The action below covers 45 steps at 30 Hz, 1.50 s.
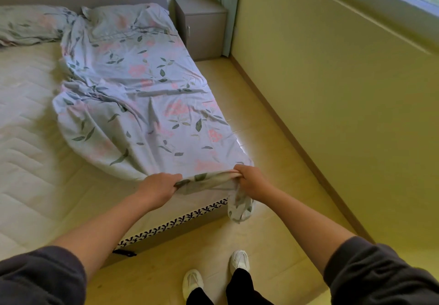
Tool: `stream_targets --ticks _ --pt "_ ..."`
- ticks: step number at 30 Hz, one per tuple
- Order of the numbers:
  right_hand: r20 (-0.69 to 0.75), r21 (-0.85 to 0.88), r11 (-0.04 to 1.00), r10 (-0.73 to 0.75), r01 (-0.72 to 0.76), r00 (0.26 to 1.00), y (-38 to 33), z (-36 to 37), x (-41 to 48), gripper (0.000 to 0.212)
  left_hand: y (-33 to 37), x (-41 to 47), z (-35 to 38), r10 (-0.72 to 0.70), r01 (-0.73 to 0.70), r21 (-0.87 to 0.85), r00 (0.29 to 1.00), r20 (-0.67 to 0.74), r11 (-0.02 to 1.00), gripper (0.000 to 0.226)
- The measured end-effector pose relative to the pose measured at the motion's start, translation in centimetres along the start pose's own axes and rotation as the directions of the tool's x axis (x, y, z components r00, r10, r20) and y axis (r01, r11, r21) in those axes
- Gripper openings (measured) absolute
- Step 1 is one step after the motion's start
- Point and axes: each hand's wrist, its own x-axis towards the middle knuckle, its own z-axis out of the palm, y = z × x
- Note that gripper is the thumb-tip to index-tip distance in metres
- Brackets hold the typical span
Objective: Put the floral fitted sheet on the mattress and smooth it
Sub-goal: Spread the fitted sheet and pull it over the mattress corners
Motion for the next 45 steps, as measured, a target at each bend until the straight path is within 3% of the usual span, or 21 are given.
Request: stream_targets --ticks 3,5,6,9,11,14,16,20,22,24,26,28,29,30,32,34,38,45 --pt "0.029 0.025 1.0 0.011 -0.012 1.0 0.3 0.9 0.0 0.035 -1.0 -0.9 -0.3 0.031 -0.032 0.087 0.999 0.021 0.996 0.033" --pt "0.078 0.004 1.0 -0.006 0.006 0.997 0.2 1.4 0.1 0.036 -1.9 -0.9 -0.3 0.023 -0.017 0.239 0.999 -0.023 0.971 0.019" --pt "0.103 -0.009 1.0 -0.019 0.02 0.994 0.1 1.6 0.1 0.036 -2.2 -0.9 -0.6 -0.021 0.038 0.277 0.998 -0.063 0.96 0.005" --pt "0.159 -0.048 0.998 -0.04 0.048 0.986 -0.1 1.8 0.0 0.035 -3.5 -1.1 -0.5 -0.151 0.201 0.319 0.973 -0.174 0.926 0.022" --pt "0.163 -0.075 0.997 -0.02 0.033 0.986 0.1 1.7 0.1 0.034 -4.2 -1.5 0.2 -0.113 0.14 0.256 0.986 -0.118 0.956 0.027" --pt "0.156 -0.053 0.999 0.0 0.008 0.988 0.0 1.7 0.4 0.031 -4.8 -2.6 1.8 -0.074 0.063 0.112 0.993 0.095 0.992 0.031" --pt "0.212 -0.037 0.999 0.012 -0.005 0.977 -0.5 2.3 0.5 0.032 -5.1 -3.2 2.3 -0.077 0.063 0.081 0.982 0.175 0.995 0.02" --pt "0.23 0.01 0.999 0.048 -0.052 0.972 -1.1 4.4 0.6 0.029 -4.6 -3.6 3.4 -0.057 0.052 0.032 0.984 0.169 0.998 0.017" --pt "0.185 0.089 0.993 0.065 -0.082 0.981 -1.2 4.8 0.8 0.027 -4.0 -3.4 3.9 -0.039 0.021 0.141 0.991 0.13 0.99 0.032" --pt "0.188 0.085 0.992 0.071 -0.088 0.98 -1.0 5.0 0.9 0.028 -3.5 -3.2 4.4 -0.064 0.035 0.243 0.992 0.109 0.969 0.028" --pt "0.34 -0.068 0.996 0.079 -0.059 0.937 -0.1 5.5 0.8 0.026 -3.3 -2.7 5.7 -0.125 0.051 0.29 0.962 0.244 0.956 0.032" --pt "0.555 -0.238 0.971 0.144 -0.009 0.819 1.4 6.4 0.3 0.011 -3.2 -2.8 7.1 -0.165 0.051 0.261 0.885 0.435 0.964 0.063" --pt "0.623 -0.268 0.963 0.182 -0.011 0.761 2.2 6.9 0.1 0.015 -3.0 -3.0 7.6 -0.179 0.072 0.236 0.866 0.468 0.969 0.07" --pt "0.653 -0.265 0.964 0.207 -0.037 0.729 3.2 7.3 0.2 0.032 -2.9 -2.9 8.1 -0.188 0.1 0.207 0.865 0.466 0.973 0.071" --pt "0.617 -0.208 0.973 0.21 -0.1 0.758 4.5 7.9 0.7 0.049 -2.7 -2.5 9.3 -0.192 0.145 0.137 0.875 0.444 0.98 0.065" --pt "0.564 -0.187 0.977 0.192 -0.103 0.803 5.2 8.4 1.5 0.045 -2.5 -2.2 10.2 -0.182 0.175 0.06 0.86 0.477 0.983 0.062" --pt "0.575 -0.216 0.975 0.173 -0.055 0.799 6.6 10.1 4.7 0.034 -2.8 -0.2 12.2 -0.197 0.247 -0.006 0.79 0.581 0.969 0.045" --pt "0.532 -0.249 0.968 0.154 -0.021 0.833 7.4 15.7 11.5 0.035 -5.2 5.4 16.6 -0.231 0.286 -0.011 0.795 0.561 0.958 0.033"
